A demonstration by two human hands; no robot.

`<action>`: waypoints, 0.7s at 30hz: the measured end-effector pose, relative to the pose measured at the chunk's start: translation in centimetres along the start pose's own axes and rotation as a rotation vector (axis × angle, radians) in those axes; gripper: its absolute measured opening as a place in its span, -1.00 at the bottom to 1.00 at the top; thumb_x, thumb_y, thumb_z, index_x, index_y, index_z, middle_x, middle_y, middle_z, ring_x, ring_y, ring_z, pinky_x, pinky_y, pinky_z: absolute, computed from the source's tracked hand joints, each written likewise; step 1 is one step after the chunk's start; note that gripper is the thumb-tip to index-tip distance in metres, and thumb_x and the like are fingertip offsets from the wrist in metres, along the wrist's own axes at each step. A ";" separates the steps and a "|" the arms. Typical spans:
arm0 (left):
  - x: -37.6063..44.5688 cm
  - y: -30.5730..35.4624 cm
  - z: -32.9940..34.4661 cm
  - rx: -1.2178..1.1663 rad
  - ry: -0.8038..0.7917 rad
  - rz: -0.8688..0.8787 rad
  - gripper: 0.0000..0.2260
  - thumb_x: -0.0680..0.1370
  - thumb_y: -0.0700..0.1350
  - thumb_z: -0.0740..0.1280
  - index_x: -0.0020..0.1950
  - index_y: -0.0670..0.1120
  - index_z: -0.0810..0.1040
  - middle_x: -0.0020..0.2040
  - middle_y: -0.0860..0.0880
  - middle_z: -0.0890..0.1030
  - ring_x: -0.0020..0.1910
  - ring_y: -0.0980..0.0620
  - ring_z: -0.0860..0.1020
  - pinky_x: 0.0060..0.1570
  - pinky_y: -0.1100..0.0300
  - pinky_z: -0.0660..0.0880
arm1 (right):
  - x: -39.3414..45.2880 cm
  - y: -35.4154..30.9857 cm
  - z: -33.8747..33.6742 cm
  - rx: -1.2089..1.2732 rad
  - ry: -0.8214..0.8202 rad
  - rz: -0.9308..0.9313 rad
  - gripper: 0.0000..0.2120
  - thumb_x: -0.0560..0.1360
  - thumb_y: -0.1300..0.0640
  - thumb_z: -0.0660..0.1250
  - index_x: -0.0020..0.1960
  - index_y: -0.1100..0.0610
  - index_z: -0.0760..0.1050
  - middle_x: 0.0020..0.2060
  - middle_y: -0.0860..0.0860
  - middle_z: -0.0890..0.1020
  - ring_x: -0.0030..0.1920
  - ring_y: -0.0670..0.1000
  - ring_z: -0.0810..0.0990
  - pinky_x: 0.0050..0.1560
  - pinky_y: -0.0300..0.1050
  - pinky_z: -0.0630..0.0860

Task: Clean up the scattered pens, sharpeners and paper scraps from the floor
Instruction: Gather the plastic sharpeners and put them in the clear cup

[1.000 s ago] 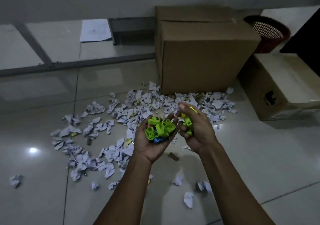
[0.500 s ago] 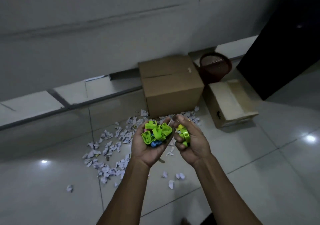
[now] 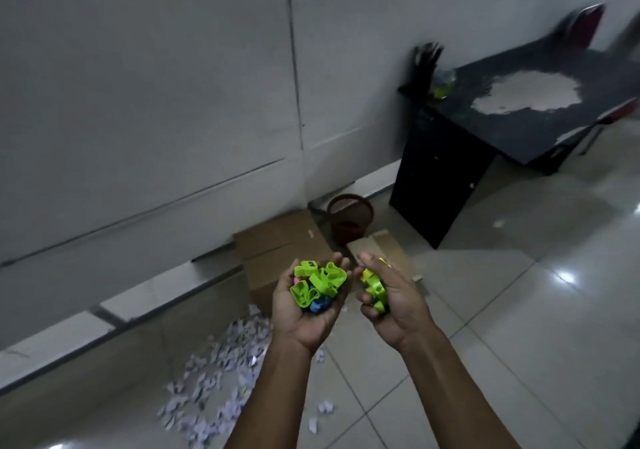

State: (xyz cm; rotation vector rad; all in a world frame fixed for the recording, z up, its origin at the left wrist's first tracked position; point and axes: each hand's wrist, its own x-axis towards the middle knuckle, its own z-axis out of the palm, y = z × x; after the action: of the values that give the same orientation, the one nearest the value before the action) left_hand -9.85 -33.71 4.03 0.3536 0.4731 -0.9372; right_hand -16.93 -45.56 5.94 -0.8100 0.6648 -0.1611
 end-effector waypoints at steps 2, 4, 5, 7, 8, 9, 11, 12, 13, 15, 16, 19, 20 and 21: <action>0.9 -1.7 2.7 -0.013 -0.011 -0.029 -0.58 0.50 0.01 0.26 0.07 -0.34 0.59 0.23 -0.26 0.55 0.33 -0.20 0.45 0.24 -0.21 0.43 | -0.6 -2.8 -0.7 0.017 0.019 -0.041 -0.92 0.47 0.16 0.39 -0.10 0.12 0.49 -0.34 0.03 0.53 -0.58 -0.08 0.34 -0.64 -0.36 0.17; 2.0 -3.5 5.1 0.009 -0.019 -0.052 -0.50 0.48 0.02 0.27 0.30 -0.29 0.47 0.26 -0.23 0.54 0.26 -0.20 0.50 0.11 -0.25 0.50 | -1.2 -5.1 -1.6 0.002 0.055 -0.086 -0.92 0.49 0.17 0.37 -0.05 0.14 0.49 -0.35 0.03 0.52 -0.57 -0.08 0.34 -0.64 -0.36 0.16; 2.5 -4.8 6.5 0.037 -0.026 -0.067 -0.50 0.49 0.02 0.25 0.31 -0.29 0.46 0.21 -0.24 0.56 0.20 -0.21 0.53 0.11 -0.21 0.51 | -1.7 -6.6 -2.5 0.005 0.077 -0.114 -0.91 0.50 0.17 0.37 -0.03 0.15 0.49 -0.36 0.02 0.52 -0.58 -0.09 0.34 -0.64 -0.36 0.16; 3.5 -6.4 8.4 0.062 -0.021 -0.078 -0.53 0.51 0.03 0.23 0.25 -0.30 0.48 0.06 -0.25 0.60 0.10 -0.22 0.56 0.17 -0.12 0.50 | -1.9 -8.4 -3.7 0.027 0.111 -0.128 -0.92 0.51 0.18 0.36 -0.05 0.15 0.48 -0.38 0.02 0.52 -0.59 -0.10 0.33 -0.65 -0.37 0.15; 4.0 -7.4 9.4 0.075 -0.029 -0.093 -0.54 0.52 0.03 0.22 0.23 -0.31 0.48 0.02 -0.25 0.61 0.08 -0.22 0.55 0.16 -0.12 0.50 | -2.1 -9.4 -4.6 0.039 0.131 -0.136 -0.93 0.51 0.17 0.36 -0.07 0.14 0.47 -0.39 0.02 0.52 -0.59 -0.10 0.33 -0.65 -0.37 0.15; 4.6 -8.6 10.4 0.088 -0.031 -0.113 -0.54 0.52 0.03 0.21 0.23 -0.31 0.48 0.00 -0.25 0.61 0.08 -0.22 0.55 0.11 -0.15 0.51 | -2.3 -10.6 -5.6 0.052 0.152 -0.151 -0.93 0.50 0.17 0.37 -0.07 0.13 0.48 -0.40 0.01 0.53 -0.59 -0.11 0.33 -0.65 -0.37 0.15; 5.7 -10.2 11.9 0.091 -0.030 -0.153 -0.52 0.52 0.04 0.23 0.26 -0.30 0.46 0.02 -0.25 0.60 0.15 -0.21 0.53 0.02 -0.25 0.49 | -2.4 -12.4 -7.2 0.068 0.204 -0.169 -0.92 0.49 0.16 0.38 -0.05 0.13 0.50 -0.41 0.00 0.54 -0.60 -0.11 0.34 -0.65 -0.36 0.16; 6.6 -11.2 12.8 0.094 -0.035 -0.177 -0.52 0.52 0.03 0.24 0.27 -0.31 0.46 0.04 -0.25 0.59 0.19 -0.20 0.52 0.05 -0.23 0.50 | -2.3 -13.5 -8.2 0.080 0.229 -0.183 -0.92 0.49 0.16 0.39 -0.05 0.13 0.51 -0.40 0.00 0.54 -0.60 -0.10 0.34 -0.65 -0.36 0.16; 7.3 -11.9 13.4 0.090 -0.032 -0.194 -0.53 0.52 0.03 0.24 0.26 -0.31 0.46 0.05 -0.25 0.59 0.21 -0.19 0.51 0.12 -0.16 0.51 | -2.2 -14.4 -8.8 0.086 0.248 -0.189 -0.93 0.48 0.17 0.39 -0.07 0.13 0.52 -0.39 0.00 0.54 -0.60 -0.10 0.34 -0.65 -0.36 0.17; 9.1 -13.2 15.0 0.091 -0.021 -0.221 -0.55 0.52 0.02 0.25 0.22 -0.32 0.48 0.04 -0.26 0.60 0.20 -0.19 0.52 0.27 -0.10 0.43 | -1.8 -16.3 -10.0 0.076 0.269 -0.207 -0.94 0.48 0.17 0.39 -0.14 0.12 0.52 -0.38 0.01 0.55 -0.60 -0.10 0.35 -0.65 -0.36 0.18; 10.1 -14.0 15.9 0.098 -0.028 -0.242 -0.56 0.52 0.01 0.24 0.19 -0.33 0.48 0.02 -0.26 0.60 0.18 -0.19 0.52 0.29 -0.08 0.41 | -1.4 -17.4 -10.7 0.070 0.279 -0.220 -0.91 0.49 0.19 0.38 -0.17 0.12 0.51 -0.39 0.01 0.56 -0.61 -0.10 0.35 -0.65 -0.37 0.18; 13.8 -16.0 18.9 0.098 -0.052 -0.284 -0.57 0.52 0.02 0.22 0.14 -0.33 0.49 -0.02 -0.26 0.59 0.10 -0.20 0.53 0.07 -0.16 0.54 | 0.9 -20.8 -12.5 0.044 0.325 -0.251 -0.89 0.50 0.22 0.38 -0.20 0.13 0.51 -0.45 -0.01 0.59 -0.61 -0.11 0.37 -0.66 -0.37 0.20; 15.2 -16.5 19.8 0.096 -0.058 -0.293 -0.58 0.52 0.03 0.22 0.13 -0.33 0.49 -0.03 -0.26 0.59 0.08 -0.20 0.54 -0.01 -0.20 0.55 | 2.0 -21.9 -13.1 0.024 0.341 -0.256 -0.90 0.50 0.22 0.38 -0.19 0.13 0.52 -0.45 -0.02 0.59 -0.61 -0.11 0.37 -0.65 -0.37 0.20; 17.0 -16.9 20.8 0.098 -0.067 -0.298 -0.57 0.53 0.03 0.22 0.14 -0.33 0.49 -0.02 -0.25 0.58 0.08 -0.20 0.54 -0.04 -0.20 0.56 | 3.4 -23.3 -13.7 0.005 0.351 -0.264 -0.90 0.49 0.21 0.39 -0.19 0.12 0.53 -0.45 -0.02 0.60 -0.60 -0.10 0.36 -0.64 -0.36 0.20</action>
State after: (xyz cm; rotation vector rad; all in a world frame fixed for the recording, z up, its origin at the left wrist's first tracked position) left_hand -10.52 -64.65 11.09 0.3448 0.4254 -1.2611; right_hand -19.96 -71.34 14.13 -0.8719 0.8843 -0.5539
